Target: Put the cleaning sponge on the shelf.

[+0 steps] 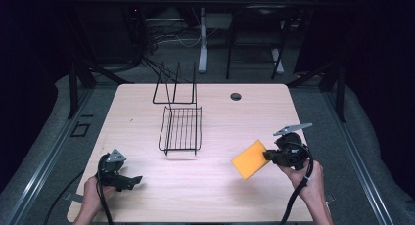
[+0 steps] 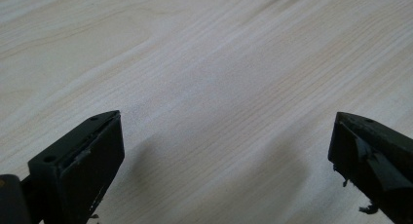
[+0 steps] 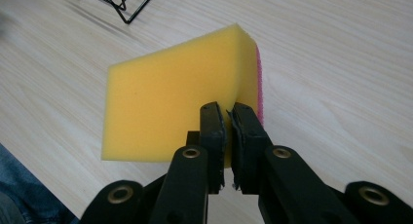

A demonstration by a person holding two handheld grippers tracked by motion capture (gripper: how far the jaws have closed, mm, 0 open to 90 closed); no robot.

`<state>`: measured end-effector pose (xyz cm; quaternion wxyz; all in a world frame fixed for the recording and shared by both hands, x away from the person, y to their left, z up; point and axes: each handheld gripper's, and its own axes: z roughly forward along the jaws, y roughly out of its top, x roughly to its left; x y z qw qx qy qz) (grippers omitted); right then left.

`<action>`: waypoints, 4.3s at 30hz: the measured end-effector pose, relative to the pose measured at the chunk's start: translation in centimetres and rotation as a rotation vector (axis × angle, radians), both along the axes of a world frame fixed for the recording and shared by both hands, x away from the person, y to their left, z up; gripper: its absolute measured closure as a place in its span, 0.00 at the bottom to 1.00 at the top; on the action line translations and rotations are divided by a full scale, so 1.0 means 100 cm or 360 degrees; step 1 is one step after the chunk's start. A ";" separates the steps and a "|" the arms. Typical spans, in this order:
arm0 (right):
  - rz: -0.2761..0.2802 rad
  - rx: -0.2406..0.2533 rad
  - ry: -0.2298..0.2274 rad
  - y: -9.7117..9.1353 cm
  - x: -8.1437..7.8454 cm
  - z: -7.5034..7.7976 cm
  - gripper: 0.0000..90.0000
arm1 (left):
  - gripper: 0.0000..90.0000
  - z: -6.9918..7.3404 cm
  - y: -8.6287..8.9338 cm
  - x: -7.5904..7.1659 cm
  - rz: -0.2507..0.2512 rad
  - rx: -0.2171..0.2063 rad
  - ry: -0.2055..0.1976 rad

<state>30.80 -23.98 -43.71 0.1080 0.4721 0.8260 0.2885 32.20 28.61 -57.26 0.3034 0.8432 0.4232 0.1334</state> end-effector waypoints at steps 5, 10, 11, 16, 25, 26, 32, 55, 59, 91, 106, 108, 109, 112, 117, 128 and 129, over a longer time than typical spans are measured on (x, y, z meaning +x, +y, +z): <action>0.0038 -0.0026 0.0005 0.011 0.008 0.003 0.94 | 0.00 0.000 0.000 0.000 -0.0002 -0.0001 0.0000; 0.0062 -0.0045 0.0031 0.018 0.014 0.006 0.94 | 0.00 0.000 0.000 0.000 -0.0002 -0.0001 0.0001; 0.0067 -0.0058 0.0035 0.019 0.015 0.007 0.94 | 0.00 0.000 0.000 0.000 -0.0002 -0.0001 0.0001; 0.0072 -0.0074 0.0035 0.024 0.020 0.010 0.94 | 0.00 0.000 0.000 0.000 -0.0009 0.0005 0.0000; 0.0105 -0.0067 0.0034 0.034 0.029 0.014 0.94 | 0.00 0.000 0.000 0.000 -0.0010 0.0003 0.0000; 0.0105 -0.0072 0.0033 0.036 0.030 0.015 0.93 | 0.00 0.000 0.000 0.000 -0.0014 0.0006 -0.0002; 0.0122 -0.0038 0.0015 0.048 0.037 0.018 0.93 | 0.00 0.000 0.000 0.000 -0.0012 0.0005 -0.0003; 0.0224 0.0016 0.0001 0.082 0.054 0.026 0.93 | 0.00 0.000 0.001 0.000 -0.0008 -0.0003 0.0000; 0.0239 0.0037 -0.0012 0.090 0.058 0.026 0.93 | 0.00 0.000 0.001 0.000 -0.0007 -0.0005 0.0001; 0.0184 0.0264 -0.0013 0.126 0.078 0.013 0.92 | 0.00 0.000 0.001 0.000 -0.0016 -0.0003 -0.0002; 0.0087 0.0411 0.0000 0.135 0.084 -0.003 0.92 | 0.00 0.001 0.001 0.000 -0.0022 -0.0002 -0.0005; 0.0074 0.0433 0.0000 0.138 0.086 -0.007 0.92 | 0.00 0.000 0.001 0.000 -0.0017 -0.0007 -0.0004; 0.0064 0.0446 0.0002 0.139 0.086 -0.007 0.92 | 0.00 0.000 0.001 0.000 -0.0017 -0.0007 -0.0004; 0.0047 0.0450 -0.0002 0.142 0.088 -0.011 0.92 | 0.00 0.000 0.001 0.000 -0.0017 -0.0009 -0.0004; 0.0021 0.0473 0.0004 0.146 0.091 -0.017 0.92 | 0.00 0.000 0.001 0.000 -0.0017 -0.0008 -0.0003; -0.0042 0.0557 0.0033 0.157 0.097 -0.033 0.92 | 0.00 0.001 0.001 0.000 -0.0024 -0.0005 -0.0006; -0.0046 0.0552 0.0032 0.158 0.097 -0.035 0.92 | 0.00 0.001 0.001 0.000 -0.0024 -0.0005 -0.0006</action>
